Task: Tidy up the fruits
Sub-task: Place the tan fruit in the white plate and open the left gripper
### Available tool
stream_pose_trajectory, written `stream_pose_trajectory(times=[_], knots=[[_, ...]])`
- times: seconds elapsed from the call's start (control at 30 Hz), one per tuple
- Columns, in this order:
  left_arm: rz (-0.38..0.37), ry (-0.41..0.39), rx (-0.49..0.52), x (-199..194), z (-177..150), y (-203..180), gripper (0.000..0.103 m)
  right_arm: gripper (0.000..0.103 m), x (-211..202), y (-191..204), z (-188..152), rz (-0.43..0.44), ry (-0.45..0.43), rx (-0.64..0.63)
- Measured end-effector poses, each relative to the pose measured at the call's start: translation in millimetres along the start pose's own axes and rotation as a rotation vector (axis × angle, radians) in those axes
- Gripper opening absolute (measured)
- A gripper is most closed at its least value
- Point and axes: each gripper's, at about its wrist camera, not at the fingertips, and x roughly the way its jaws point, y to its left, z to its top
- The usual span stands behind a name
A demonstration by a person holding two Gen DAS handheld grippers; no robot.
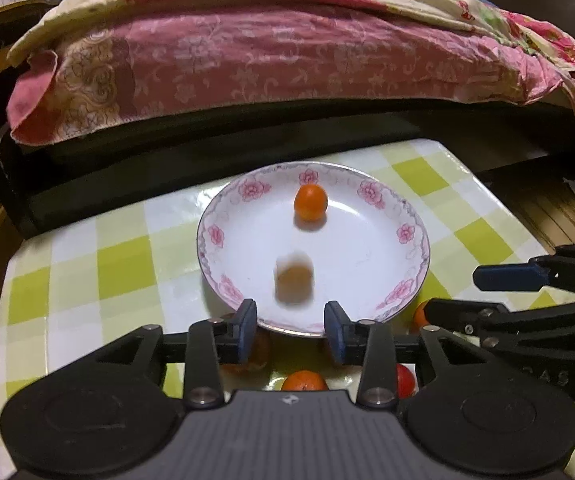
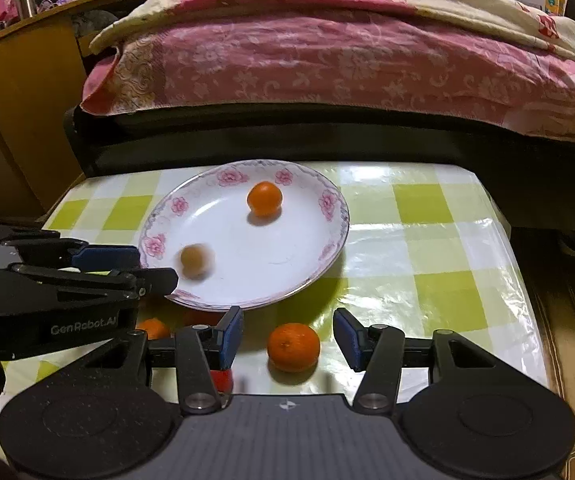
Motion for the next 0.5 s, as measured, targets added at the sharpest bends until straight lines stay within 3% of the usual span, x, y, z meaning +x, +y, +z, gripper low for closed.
stream_pose_trajectory(times=[0.5], knots=[[0.015, 0.037, -0.050, -14, -13, 22, 0.050, 0.047, -4, -4, -2, -0.011, 0.005, -0.009]])
